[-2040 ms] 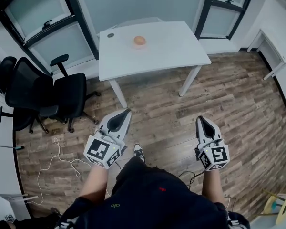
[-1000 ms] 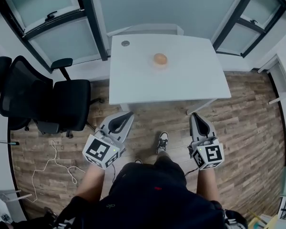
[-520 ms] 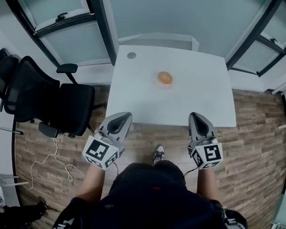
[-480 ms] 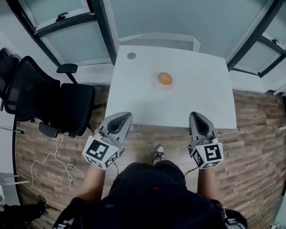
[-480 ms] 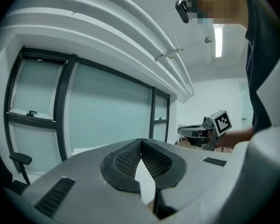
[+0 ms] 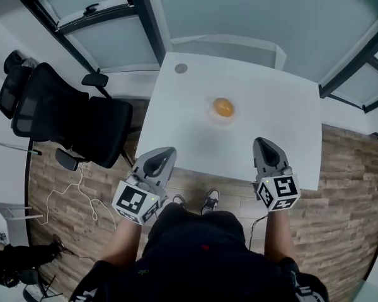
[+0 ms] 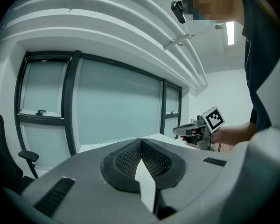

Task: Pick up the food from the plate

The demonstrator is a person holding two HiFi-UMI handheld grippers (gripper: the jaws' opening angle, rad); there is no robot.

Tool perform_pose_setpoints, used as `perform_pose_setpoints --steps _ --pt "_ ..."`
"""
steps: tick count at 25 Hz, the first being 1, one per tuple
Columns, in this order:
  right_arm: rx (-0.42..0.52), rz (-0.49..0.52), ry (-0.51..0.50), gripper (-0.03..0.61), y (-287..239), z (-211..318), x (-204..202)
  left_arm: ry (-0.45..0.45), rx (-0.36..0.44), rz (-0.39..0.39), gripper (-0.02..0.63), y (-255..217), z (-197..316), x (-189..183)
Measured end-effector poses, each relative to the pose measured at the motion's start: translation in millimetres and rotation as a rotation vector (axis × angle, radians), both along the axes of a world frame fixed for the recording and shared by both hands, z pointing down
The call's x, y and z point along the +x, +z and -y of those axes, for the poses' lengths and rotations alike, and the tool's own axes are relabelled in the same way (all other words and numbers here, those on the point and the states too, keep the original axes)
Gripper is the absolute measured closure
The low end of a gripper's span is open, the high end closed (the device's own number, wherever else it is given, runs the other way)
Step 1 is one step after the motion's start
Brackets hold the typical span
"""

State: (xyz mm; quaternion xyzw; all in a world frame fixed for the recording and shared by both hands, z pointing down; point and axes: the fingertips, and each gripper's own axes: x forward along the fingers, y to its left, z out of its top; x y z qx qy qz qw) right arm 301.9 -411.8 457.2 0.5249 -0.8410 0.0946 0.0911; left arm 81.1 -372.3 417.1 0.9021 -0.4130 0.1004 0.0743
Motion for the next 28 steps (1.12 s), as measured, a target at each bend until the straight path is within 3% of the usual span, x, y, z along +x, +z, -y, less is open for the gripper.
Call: perform_pose_setpoints --steps 8,10,11,16,28 --pt "-0.058 -0.041 -0.042 0.543 34 67 -28 -0.027 -0.059 -0.033 0.594 26 35 -16" --pt "-0.092 -0.067 -0.063 0.405 48 86 -40 -0.024 -0.082 -0.043 0.594 33 43 -19" --pt "-0.107 -0.078 -0.074 0.366 56 96 -47 -0.023 -0.094 -0.047 0.594 36 48 -22" --pt "-0.168 -0.167 -0.1 0.323 107 140 -74 -0.046 -0.147 -0.067 0.594 52 66 -38" --pt "-0.297 -0.318 -0.184 0.217 211 210 -94 -0.125 -0.237 -0.06 0.594 89 83 -75"
